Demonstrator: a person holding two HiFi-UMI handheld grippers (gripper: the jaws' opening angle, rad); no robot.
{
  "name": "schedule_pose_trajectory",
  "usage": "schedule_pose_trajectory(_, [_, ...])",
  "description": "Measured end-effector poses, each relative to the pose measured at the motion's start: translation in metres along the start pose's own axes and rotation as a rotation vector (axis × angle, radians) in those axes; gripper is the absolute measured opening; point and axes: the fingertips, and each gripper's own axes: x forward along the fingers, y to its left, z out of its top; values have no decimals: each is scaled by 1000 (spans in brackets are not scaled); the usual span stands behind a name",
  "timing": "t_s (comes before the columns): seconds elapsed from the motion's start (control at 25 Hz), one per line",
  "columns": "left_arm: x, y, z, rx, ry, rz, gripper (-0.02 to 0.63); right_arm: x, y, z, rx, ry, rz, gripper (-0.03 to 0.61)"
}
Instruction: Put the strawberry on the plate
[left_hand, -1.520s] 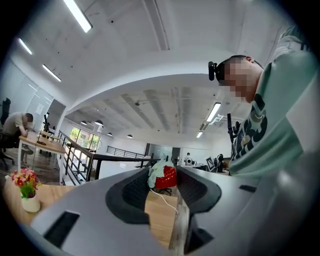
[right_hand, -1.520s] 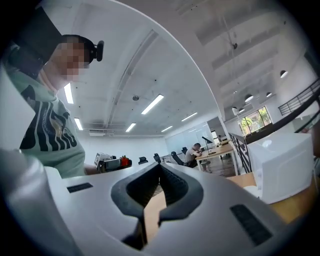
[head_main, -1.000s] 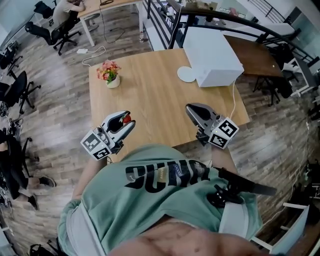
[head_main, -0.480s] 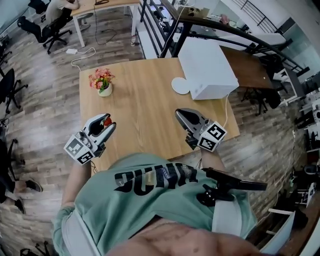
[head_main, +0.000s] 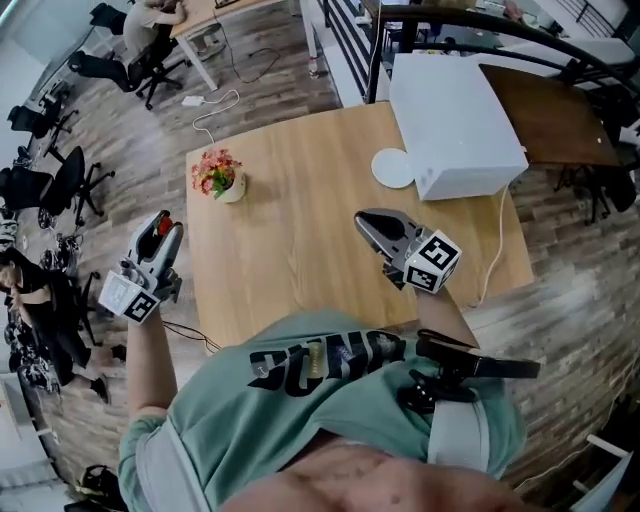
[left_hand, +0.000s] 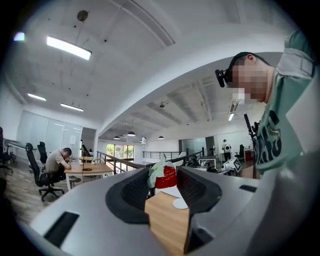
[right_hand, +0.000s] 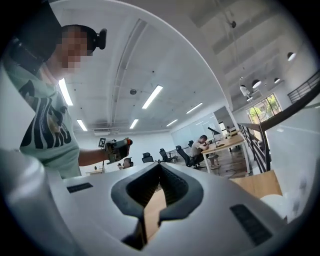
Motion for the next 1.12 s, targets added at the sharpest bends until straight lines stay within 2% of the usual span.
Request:
schedule_pose_trajectory(0.16, [32, 43, 31, 82, 54, 17, 169, -12, -14, -17, 36, -6, -19, 8])
schedule_pose_trajectory(0.36, [99, 78, 35, 142, 155, -35, 169, -36, -41, -27, 34, -11, -86, 8])
schedule_pose_trajectory(0.52, [159, 89, 36, 176, 240, -64, 169, -55, -58, -27, 30, -36, -137, 8])
schedule_pose_trajectory(0.76, [263, 79, 18, 223, 314, -174, 169, -88, -83, -41, 28, -51, -185, 8])
schedule_pose_trajectory(0.92, [328, 56, -10, 278, 381, -272, 169, -116, -89, -60, 49, -39, -232, 8])
schedule_pose_trajectory(1.12, [398, 31, -55, 364, 475, -355, 169, -155, -97, -83, 91, -27, -295, 8])
